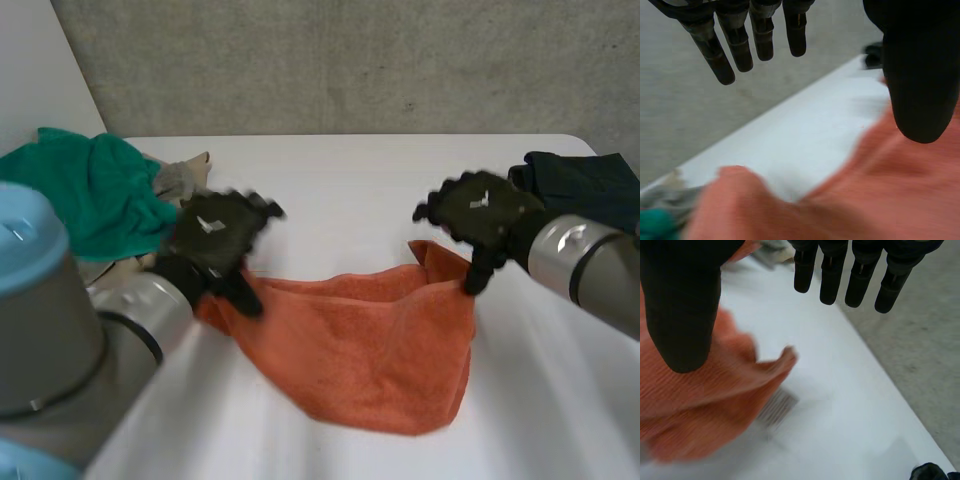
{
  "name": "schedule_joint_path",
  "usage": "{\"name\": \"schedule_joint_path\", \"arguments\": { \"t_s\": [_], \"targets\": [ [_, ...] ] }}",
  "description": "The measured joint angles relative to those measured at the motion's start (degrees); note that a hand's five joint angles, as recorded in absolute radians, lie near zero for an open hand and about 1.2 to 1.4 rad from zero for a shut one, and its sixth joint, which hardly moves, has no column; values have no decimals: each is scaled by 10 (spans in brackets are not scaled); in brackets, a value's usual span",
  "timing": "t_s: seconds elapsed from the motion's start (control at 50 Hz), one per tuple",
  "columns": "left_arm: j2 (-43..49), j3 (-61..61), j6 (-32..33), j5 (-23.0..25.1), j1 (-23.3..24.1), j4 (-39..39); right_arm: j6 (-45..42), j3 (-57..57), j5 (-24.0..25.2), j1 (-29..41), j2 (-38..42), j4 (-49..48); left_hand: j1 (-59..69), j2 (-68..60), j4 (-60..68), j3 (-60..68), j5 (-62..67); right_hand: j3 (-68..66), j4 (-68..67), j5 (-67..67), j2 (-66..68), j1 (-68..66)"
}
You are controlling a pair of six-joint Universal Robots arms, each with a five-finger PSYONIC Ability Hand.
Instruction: Fold the laundry.
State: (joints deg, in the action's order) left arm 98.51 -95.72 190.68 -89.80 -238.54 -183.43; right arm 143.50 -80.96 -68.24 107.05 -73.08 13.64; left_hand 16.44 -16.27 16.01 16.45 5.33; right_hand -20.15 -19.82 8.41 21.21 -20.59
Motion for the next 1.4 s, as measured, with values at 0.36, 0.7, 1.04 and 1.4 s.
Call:
{"name": "schedule_joint_path", "arguments": {
  "t_s": [0.36, 0.7, 1.04, 1.4],
  "targets": [
    [188, 88, 160, 98, -166, -44, -78, 80, -30, 13, 145, 64, 0, -1, 1, 0, 2, 0, 0, 2, 0, 0],
    [273, 158, 226, 126, -146, -40, -166, 51, -29, 9, 98, 66, 396, -390, 392, 386, 391, 0, 0, 2, 0, 0],
    [190, 105, 225, 119, -139, -26, -163, 14, -23, -22, 65, 147, 487, -521, 525, 514, 503, -5, -5, 21, 2, -5],
    [160, 227, 224, 109, -147, -47, -83, 93, -122, -14, 106, -164, 487, -523, 528, 518, 503, -478, -487, 471, 463, -427]
  ]
}}
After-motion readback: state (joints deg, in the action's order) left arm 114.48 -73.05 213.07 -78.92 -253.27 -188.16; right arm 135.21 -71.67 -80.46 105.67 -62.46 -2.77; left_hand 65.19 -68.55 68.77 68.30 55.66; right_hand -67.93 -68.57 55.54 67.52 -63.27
